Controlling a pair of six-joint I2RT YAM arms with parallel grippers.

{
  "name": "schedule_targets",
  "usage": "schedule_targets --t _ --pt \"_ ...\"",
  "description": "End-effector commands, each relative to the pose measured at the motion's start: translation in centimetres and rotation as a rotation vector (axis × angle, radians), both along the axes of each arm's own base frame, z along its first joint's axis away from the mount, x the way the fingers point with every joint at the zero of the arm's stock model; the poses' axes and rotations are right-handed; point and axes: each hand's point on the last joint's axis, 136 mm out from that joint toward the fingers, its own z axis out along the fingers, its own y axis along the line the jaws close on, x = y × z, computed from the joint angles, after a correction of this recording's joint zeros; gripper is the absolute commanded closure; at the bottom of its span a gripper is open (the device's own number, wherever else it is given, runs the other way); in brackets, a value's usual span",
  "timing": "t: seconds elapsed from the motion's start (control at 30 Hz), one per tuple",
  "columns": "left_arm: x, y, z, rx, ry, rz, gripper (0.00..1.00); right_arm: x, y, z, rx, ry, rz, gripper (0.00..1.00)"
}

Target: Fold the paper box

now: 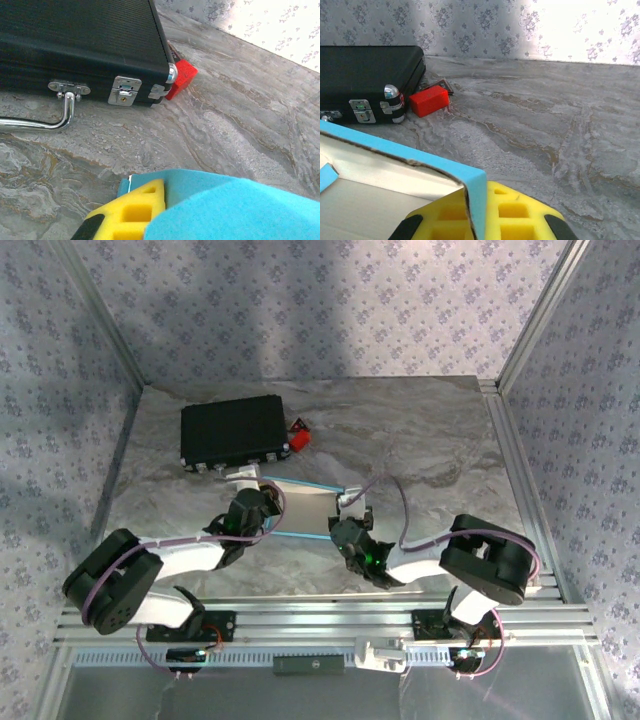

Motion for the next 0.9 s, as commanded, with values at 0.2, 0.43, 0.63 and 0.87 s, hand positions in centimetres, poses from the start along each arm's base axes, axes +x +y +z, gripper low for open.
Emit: schedule_targets --t 0.2,0.43,0.63,0.87 --pt "-5.5 0.2 -6.9 0.058 0.314 -0.086 0.99 -1.7 0.4 -3.3 -0.147 0.041 0.089 1.00" --pt "-6.2 0.8 -4.6 0.026 0.286 -0.088 0.75 -1.7 -0.2 -3.2 -0.192 0.022 0.063 1.00" --pt "-6.8 0.6 -2.9 -0.015 0.262 -0.121 0.58 -1.6 -0.3 -3.1 -0.198 0.017 0.053 1.00" --pt "-8.1 -0.4 1.1 -0.139 0.250 -0.163 0.55 -1.5 -0.5 -3.2 -0.206 0.020 0.048 1.00"
